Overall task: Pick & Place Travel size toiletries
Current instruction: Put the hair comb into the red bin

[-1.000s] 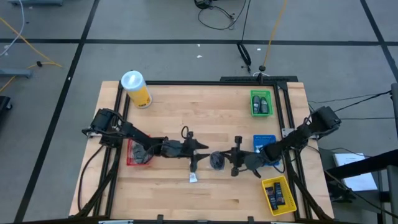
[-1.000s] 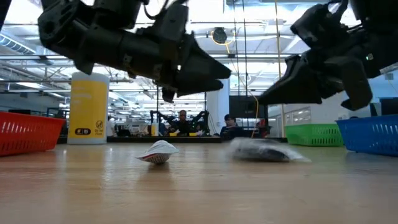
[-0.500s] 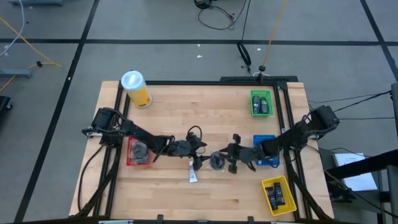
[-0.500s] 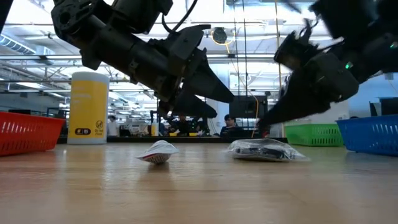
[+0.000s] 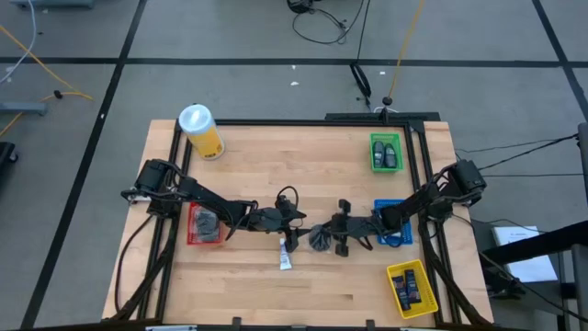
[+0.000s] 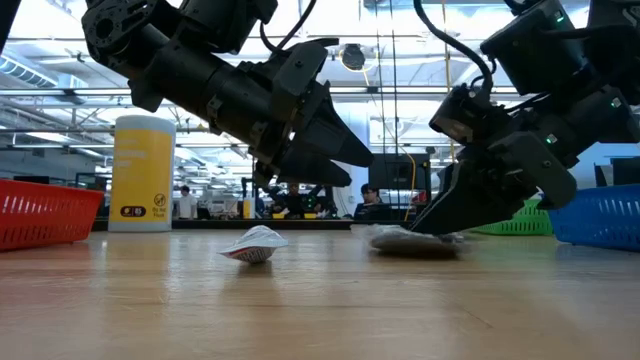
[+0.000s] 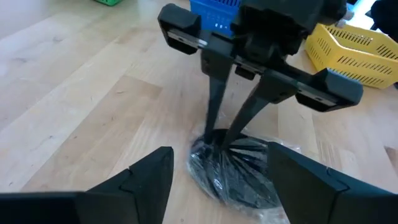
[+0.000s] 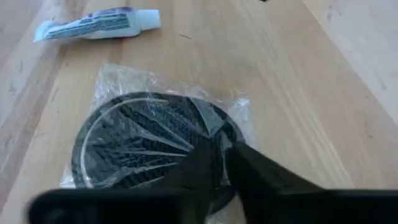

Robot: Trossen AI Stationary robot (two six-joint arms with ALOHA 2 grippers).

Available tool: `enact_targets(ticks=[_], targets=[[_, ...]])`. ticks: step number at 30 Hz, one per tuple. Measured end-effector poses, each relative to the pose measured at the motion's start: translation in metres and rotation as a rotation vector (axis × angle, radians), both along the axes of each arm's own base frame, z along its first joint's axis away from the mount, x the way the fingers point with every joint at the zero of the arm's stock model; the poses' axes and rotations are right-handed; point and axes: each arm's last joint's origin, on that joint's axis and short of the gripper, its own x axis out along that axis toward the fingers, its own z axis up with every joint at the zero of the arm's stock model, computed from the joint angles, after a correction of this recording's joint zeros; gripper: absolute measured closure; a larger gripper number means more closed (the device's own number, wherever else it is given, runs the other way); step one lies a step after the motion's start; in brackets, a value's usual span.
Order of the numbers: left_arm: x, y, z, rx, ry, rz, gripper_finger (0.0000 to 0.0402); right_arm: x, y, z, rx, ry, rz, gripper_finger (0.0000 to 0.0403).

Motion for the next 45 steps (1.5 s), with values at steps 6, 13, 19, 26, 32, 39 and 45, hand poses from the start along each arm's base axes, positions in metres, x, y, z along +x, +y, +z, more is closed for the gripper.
enact_targets(ticks=[6, 13, 19, 26, 32, 39, 45], targets=[[0.000, 0.000, 0.000, -0.047, -0.006, 0.019, 0.0155, -0.002, 0.011, 0.011, -0.073, -0.054, 0.064, 0.0393], [0.001, 0.005, 0.000, -0.065, -0.004, 0.040, 0.0152, -0.011, 0.028, 0.030, -0.258, -0.142, 0.044, 0.0400], [0.002, 0.007, 0.001, -0.095, -0.023, 0.058, 0.0135, -0.015, 0.036, 0.040, -0.373, -0.208, -0.003, 0.0402], [0.005, 0.004, 0.007, -0.156, -0.081, -0.017, 0.0117, -0.015, 0.038, 0.042, -0.383, -0.220, 0.008, 0.0402], [0.006, 0.002, 0.011, -0.201, -0.118, -0.078, 0.0117, -0.015, 0.037, 0.042, -0.412, -0.220, -0.017, 0.0402], [0.010, 0.006, -0.004, -0.253, -0.117, -0.062, 0.0117, -0.015, 0.040, 0.047, -0.437, -0.258, -0.014, 0.0403], [0.015, 0.002, -0.007, -0.270, -0.217, -0.172, 0.0117, -0.015, 0.039, 0.047, -0.446, -0.254, -0.009, 0.0403]])
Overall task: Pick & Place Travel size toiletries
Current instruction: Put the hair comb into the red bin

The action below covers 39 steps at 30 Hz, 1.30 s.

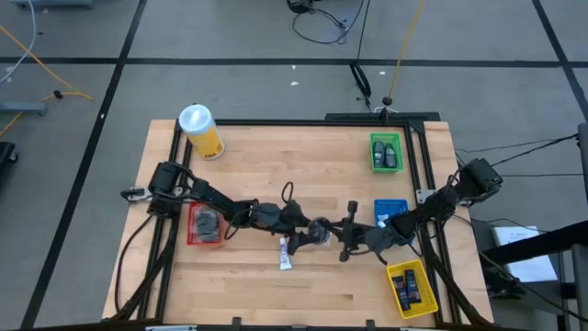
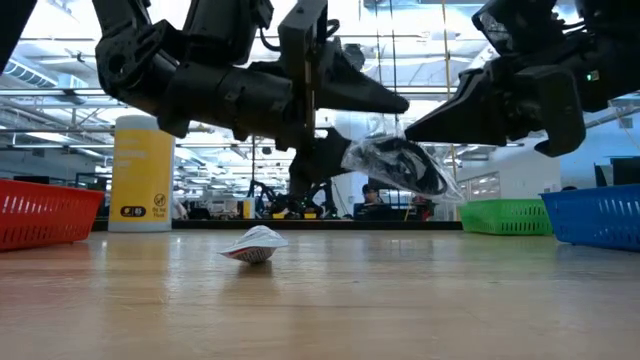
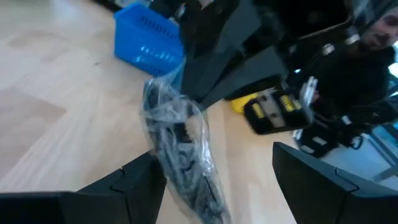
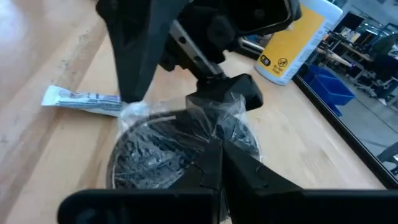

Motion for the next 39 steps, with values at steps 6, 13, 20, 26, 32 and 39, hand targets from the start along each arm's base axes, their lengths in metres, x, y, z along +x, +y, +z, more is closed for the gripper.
enact_targets(ticks=[6, 13, 20, 26, 32, 39], targets=[[0.000, 0.001, 0.003, 0.004, -0.019, 0.015, 0.0153, 0.000, 0.000, 0.000, 0.012, -0.003, -0.001, 0.0403], [0.000, 0.003, -0.001, 0.032, 0.027, 0.080, 0.0253, 0.000, 0.000, -0.001, 0.037, -0.004, -0.008, 0.0390], [-0.002, 0.003, -0.008, 0.055, 0.093, 0.085, 0.0337, 0.000, 0.000, -0.001, 0.068, -0.012, -0.016, 0.0318], [-0.009, 0.002, 0.015, 0.075, 0.127, 0.009, 0.0389, -0.005, 0.009, 0.002, 0.035, -0.011, 0.027, 0.0251], [-0.043, -0.004, 0.073, 0.085, 0.231, -0.026, 0.0366, -0.006, 0.011, 0.004, 0.011, -0.013, 0.046, 0.0234], [-0.126, -0.021, 0.122, -0.128, 0.552, -0.019, 0.0387, -0.006, 0.011, 0.004, 0.023, -0.016, 0.042, 0.0240]])
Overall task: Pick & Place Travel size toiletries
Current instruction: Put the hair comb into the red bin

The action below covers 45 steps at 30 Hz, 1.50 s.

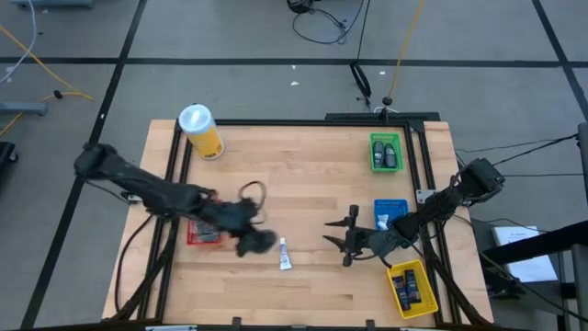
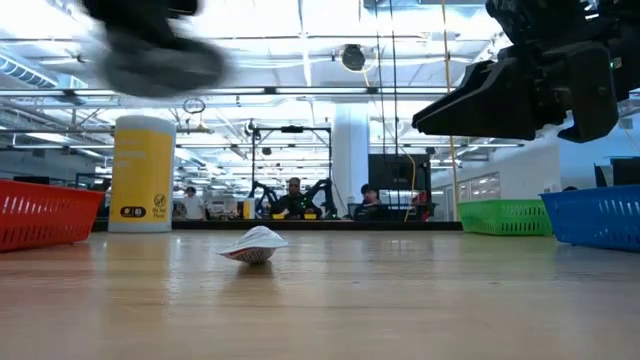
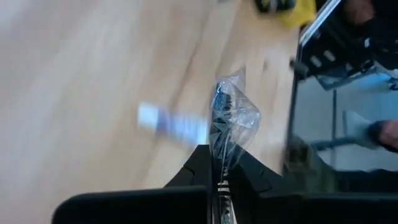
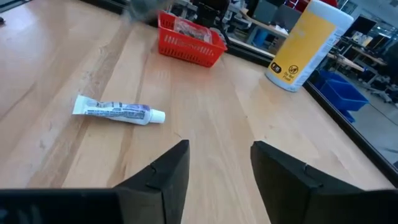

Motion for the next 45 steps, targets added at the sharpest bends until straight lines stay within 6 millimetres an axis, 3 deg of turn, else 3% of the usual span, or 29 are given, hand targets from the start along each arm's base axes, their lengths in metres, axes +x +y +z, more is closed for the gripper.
enact_targets(ticks=[5, 9, 14, 20, 25, 32, 45], targets=[[-0.066, -0.011, 0.021, -0.102, 0.159, 0.170, 0.0383, 0.000, 0.000, 0.000, 0.009, -0.001, -0.002, 0.0242], [-0.115, -0.005, 0.026, -0.057, 0.239, 0.364, 0.0372, 0.000, 0.000, 0.000, -0.002, -0.002, 0.001, 0.0243], [-0.145, 0.010, 0.022, 0.020, 0.305, 0.599, 0.0390, 0.003, -0.004, 0.001, -0.013, -0.007, -0.012, 0.0243], [-0.153, 0.017, 0.011, 0.076, 0.394, 0.742, 0.0372, 0.005, -0.008, 0.002, -0.015, -0.013, -0.024, 0.0245], [-0.155, 0.017, -0.016, 0.042, 0.467, 0.801, 0.0371, 0.005, -0.008, 0.002, -0.034, -0.009, -0.019, 0.0244], [-0.151, 0.015, -0.015, 0.012, 0.434, 0.818, 0.0379, 0.005, -0.008, 0.003, -0.062, -0.011, -0.013, 0.0248], [-0.144, 0.007, -0.028, 0.032, 0.498, 0.837, 0.0296, 0.006, -0.010, 0.003, -0.046, -0.015, -0.022, 0.0250]])
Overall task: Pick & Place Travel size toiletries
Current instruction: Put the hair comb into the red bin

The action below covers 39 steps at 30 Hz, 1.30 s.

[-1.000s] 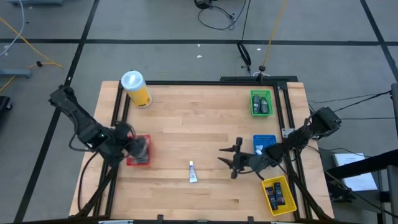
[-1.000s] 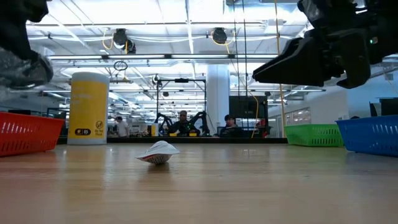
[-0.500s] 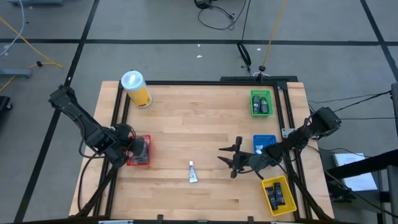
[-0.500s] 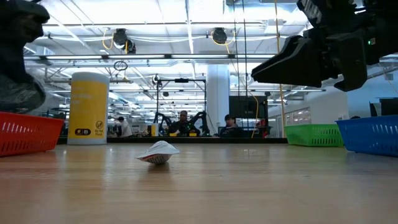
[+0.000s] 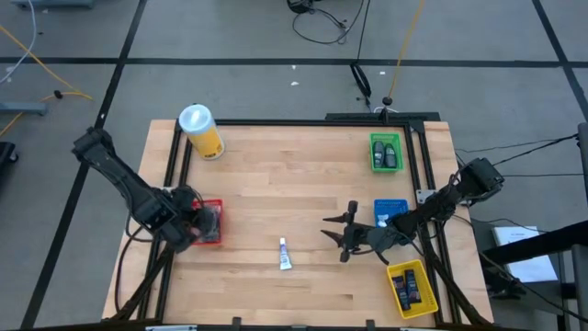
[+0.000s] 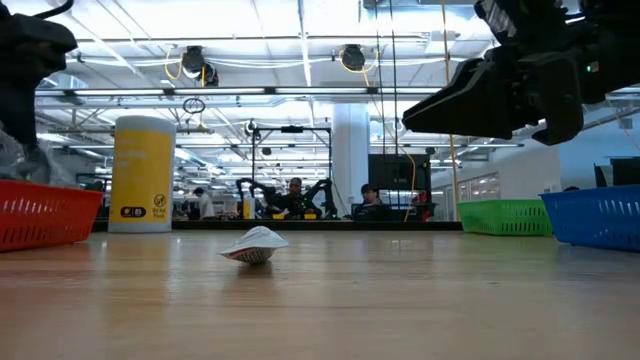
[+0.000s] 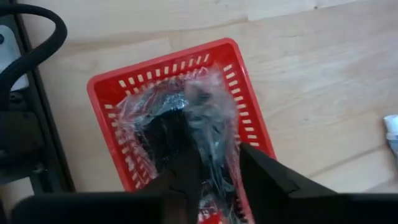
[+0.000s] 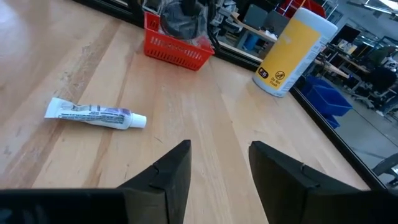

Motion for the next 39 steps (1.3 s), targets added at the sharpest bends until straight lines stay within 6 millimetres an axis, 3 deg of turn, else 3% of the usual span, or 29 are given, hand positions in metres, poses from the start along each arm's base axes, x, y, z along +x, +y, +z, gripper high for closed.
enact_targets(ticks=[6, 10, 15, 21, 33, 39], targets=[[0.001, -0.002, -0.002, -0.003, 0.037, -0.025, 0.0208, 0.000, 0.000, 0.000, 0.001, -0.001, 0.000, 0.0252], [-0.005, 0.005, 0.009, -0.074, 0.056, -0.036, 0.0150, 0.000, 0.000, 0.000, 0.001, -0.002, 0.000, 0.0252], [-0.007, 0.012, 0.028, -0.055, -0.018, -0.061, 0.0129, 0.000, 0.000, 0.000, 0.001, -0.001, 0.000, 0.0252], [0.010, 0.001, 0.021, 0.004, -0.154, -0.162, 0.0174, 0.000, 0.000, 0.000, 0.005, -0.002, -0.001, 0.0252], [0.009, -0.002, -0.036, -0.070, 0.022, -0.055, 0.0301, 0.000, 0.000, -0.001, 0.043, -0.001, -0.011, 0.0252], [0.007, -0.001, -0.047, -0.074, 0.015, -0.038, 0.0351, 0.001, -0.003, -0.001, 0.055, -0.003, -0.025, 0.0252]])
